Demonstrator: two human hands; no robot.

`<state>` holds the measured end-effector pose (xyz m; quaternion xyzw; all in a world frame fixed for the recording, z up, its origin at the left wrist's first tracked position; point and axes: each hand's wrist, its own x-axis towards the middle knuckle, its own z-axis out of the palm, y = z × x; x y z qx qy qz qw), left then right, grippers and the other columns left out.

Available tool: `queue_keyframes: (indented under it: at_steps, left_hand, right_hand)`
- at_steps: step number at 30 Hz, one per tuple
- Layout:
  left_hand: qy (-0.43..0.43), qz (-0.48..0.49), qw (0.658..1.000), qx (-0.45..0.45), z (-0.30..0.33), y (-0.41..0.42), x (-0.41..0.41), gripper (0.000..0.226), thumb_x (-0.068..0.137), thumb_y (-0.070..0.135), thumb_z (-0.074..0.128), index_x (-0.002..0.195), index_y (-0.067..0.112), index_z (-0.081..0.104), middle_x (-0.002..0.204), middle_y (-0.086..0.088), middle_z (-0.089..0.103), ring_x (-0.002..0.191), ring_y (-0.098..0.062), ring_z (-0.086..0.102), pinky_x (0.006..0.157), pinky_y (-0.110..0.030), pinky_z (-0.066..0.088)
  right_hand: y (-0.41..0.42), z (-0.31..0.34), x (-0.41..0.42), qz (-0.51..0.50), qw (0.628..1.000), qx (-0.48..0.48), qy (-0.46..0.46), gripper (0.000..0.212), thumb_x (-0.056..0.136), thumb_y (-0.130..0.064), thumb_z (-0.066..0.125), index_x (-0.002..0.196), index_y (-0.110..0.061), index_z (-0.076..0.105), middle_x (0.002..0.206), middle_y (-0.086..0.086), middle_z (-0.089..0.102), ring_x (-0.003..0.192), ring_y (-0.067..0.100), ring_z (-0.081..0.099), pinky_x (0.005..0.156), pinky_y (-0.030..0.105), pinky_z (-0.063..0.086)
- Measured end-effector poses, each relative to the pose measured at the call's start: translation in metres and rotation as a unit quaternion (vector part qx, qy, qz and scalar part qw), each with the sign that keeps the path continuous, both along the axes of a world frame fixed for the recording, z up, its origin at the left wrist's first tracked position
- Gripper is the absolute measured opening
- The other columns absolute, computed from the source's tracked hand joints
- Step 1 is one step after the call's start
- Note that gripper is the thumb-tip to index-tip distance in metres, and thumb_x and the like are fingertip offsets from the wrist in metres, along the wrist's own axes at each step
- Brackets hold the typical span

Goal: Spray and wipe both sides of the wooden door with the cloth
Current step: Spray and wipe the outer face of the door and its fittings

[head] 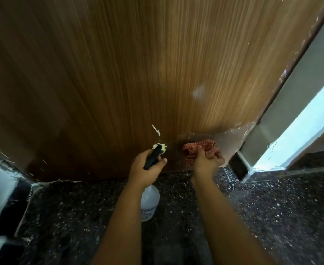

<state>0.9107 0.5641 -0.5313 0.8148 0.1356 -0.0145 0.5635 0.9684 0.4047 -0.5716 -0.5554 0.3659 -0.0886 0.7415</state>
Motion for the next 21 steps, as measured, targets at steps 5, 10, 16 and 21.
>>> queue_keyframes:
  at_steps: [5, 10, 16, 21]
  left_hand:
    - [0.023, 0.065, 0.996, -0.051, 0.009, 0.007, -0.017, 0.014, 0.089, 0.023, 0.074, 0.089, 0.013, 0.066, 0.089, -0.006, 0.067, 0.082, -0.016, 0.062, 0.070, -0.036, 0.053]
    - [0.002, 0.044, 0.999, 0.009, 0.009, 0.008, -0.023, 0.016, 0.088, 0.024, 0.075, 0.085, 0.012, 0.066, 0.083, -0.015, 0.068, 0.078, -0.028, 0.065, 0.072, -0.044, 0.054]
    - [-0.004, 0.027, 0.999, 0.021, 0.010, 0.004, -0.008, 0.014, 0.088, 0.024, 0.075, 0.080, 0.018, 0.065, 0.074, -0.002, 0.066, 0.074, -0.023, 0.063, 0.079, -0.050, 0.055]
    - [-0.028, 0.031, 0.999, -0.011, 0.014, -0.003, 0.007, 0.010, 0.088, 0.026, 0.075, 0.083, 0.023, 0.067, 0.085, 0.001, 0.069, 0.088, -0.020, 0.065, 0.085, -0.052, 0.054]
  right_hand:
    - [0.036, 0.019, 0.004, 0.084, 0.991, -0.088, -0.050, 0.074, 0.086, -0.031, 0.075, 0.144, -0.015, 0.032, 0.143, 0.012, 0.042, 0.126, 0.032, 0.049, 0.102, 0.043, 0.046]
    - [0.063, 0.030, 0.009, 0.107, 0.975, -0.177, -0.080, 0.075, 0.086, -0.019, 0.074, 0.144, -0.011, 0.028, 0.143, 0.016, 0.026, 0.120, 0.036, 0.047, 0.092, 0.029, 0.041]
    - [0.044, 0.026, 0.010, 0.081, 0.985, -0.122, -0.093, 0.068, 0.088, -0.031, 0.072, 0.141, -0.016, 0.033, 0.142, 0.012, 0.033, 0.121, 0.026, 0.045, 0.087, 0.023, 0.034]
    - [0.015, 0.009, 0.034, -0.013, 0.998, -0.060, -0.007, 0.070, 0.094, -0.038, 0.062, 0.151, -0.016, 0.026, 0.152, 0.014, 0.030, 0.134, 0.035, 0.039, 0.101, 0.036, 0.038]
